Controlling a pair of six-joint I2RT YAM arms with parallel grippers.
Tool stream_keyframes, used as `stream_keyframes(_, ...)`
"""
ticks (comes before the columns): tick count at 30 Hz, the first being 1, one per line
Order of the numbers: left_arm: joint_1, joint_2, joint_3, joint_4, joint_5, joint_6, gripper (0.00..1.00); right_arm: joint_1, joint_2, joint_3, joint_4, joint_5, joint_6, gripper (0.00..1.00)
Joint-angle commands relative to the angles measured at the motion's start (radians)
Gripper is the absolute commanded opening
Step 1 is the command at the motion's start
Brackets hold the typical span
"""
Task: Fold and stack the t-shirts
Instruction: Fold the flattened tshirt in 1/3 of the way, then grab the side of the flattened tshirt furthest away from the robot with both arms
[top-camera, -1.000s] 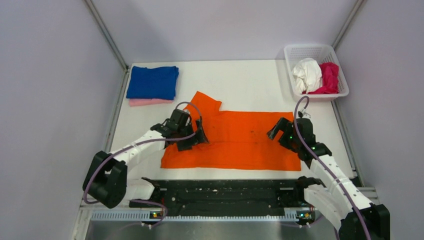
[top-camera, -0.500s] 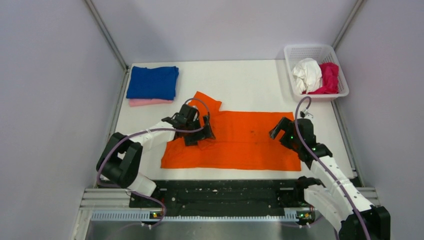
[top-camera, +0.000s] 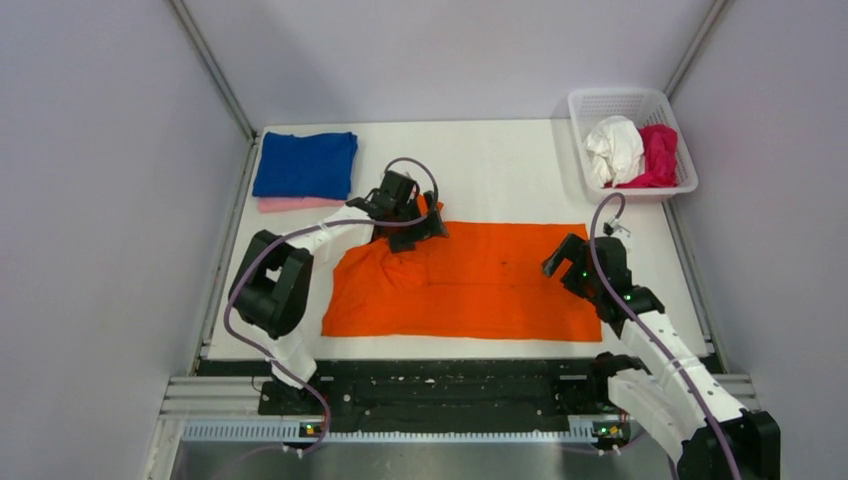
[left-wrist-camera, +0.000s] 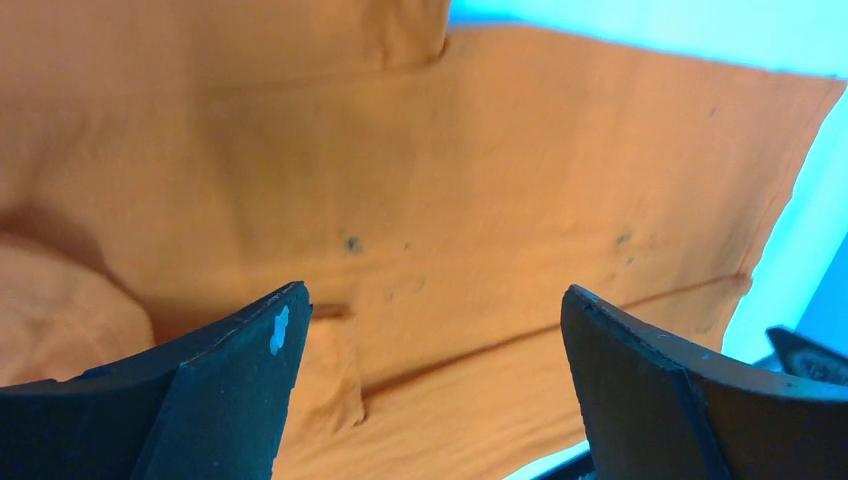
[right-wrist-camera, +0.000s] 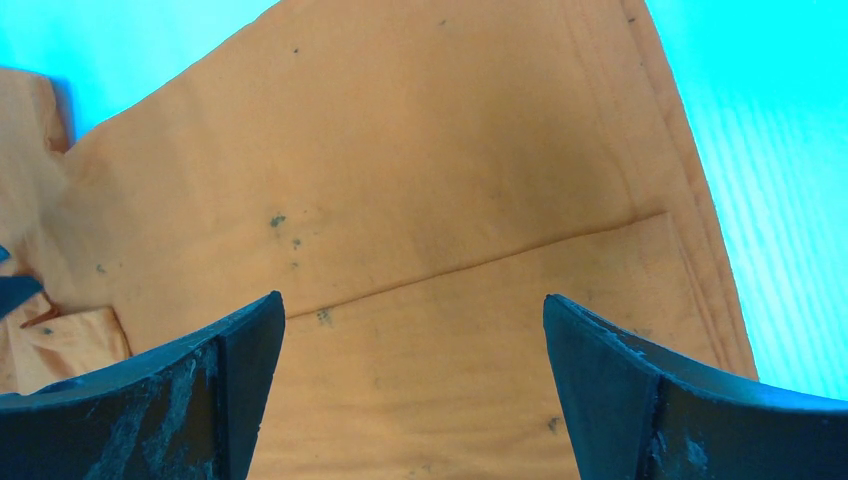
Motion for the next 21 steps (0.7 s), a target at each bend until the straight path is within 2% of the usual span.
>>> stream_keyframes(1, 0.030, 0.045, 0.146, -0.031, -0.102, 0.014, 0.99, 0.007, 0.005, 0.042, 0.016, 0.045, 0.014, 0.99)
stream_keyframes(3, 0.045, 0.051, 0.197, -0.021, -0.136, 0.056, 0.99, 0.006, 0.009, 0.050, 0.021, 0.058, 0.010, 0.99)
stream_keyframes(8, 0.076, 0.122, 0.368, -0.096, -0.358, 0.171, 0.99, 0.006, 0.037, 0.046, 0.065, 0.120, 0.023, 0.99)
stream_keyframes(14, 0.109, 0.386, 0.736, -0.320, -0.487, 0.314, 0.99, 0.007, 0.098, 0.082, 0.088, 0.164, -0.006, 0.99)
stream_keyframes(17, 0.136, 0.515, 0.926, -0.424, -0.521, 0.331, 0.92, 0.006, 0.119, 0.085, 0.089, 0.168, -0.010, 0.99)
stream_keyframes(21, 0.157, 0.630, 1.061, -0.452, -0.465, 0.356, 0.81, 0.006, 0.139, 0.083, 0.092, 0.179, -0.017, 0.99)
